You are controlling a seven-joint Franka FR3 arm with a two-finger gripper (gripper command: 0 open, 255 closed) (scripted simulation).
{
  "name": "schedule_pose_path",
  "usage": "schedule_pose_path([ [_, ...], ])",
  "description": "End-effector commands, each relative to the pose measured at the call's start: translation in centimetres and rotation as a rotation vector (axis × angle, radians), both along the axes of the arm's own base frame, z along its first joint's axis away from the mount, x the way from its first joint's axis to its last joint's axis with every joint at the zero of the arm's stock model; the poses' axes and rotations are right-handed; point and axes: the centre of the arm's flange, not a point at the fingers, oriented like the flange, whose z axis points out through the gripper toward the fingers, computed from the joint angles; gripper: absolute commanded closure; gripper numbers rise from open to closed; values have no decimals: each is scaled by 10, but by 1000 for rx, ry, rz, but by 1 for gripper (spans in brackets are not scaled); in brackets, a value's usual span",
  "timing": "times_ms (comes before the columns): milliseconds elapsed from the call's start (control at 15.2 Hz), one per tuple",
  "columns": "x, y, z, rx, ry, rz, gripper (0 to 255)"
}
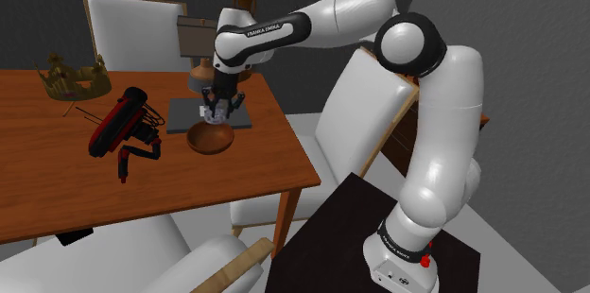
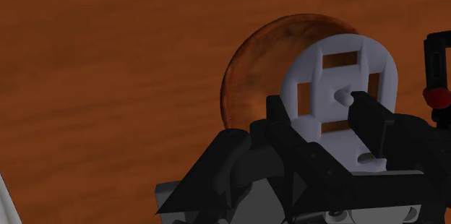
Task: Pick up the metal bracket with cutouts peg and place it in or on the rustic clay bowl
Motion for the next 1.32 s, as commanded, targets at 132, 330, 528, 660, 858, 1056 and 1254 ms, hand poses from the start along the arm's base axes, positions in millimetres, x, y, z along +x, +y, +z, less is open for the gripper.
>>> schedule_pose_path([
  [132,19,11,-7,-1,0,-1,255],
  [330,19,11,-23,-1,0,-1,255],
  [528,19,11,-39,-1,0,-1,255],
  [660,19,11,-49,-1,0,-1,255],
  [858,19,11,-65,-1,0,-1,255],
  [1056,19,11,-75,-1,0,-1,255],
  [1254,19,11,-75,-1,0,-1,255],
])
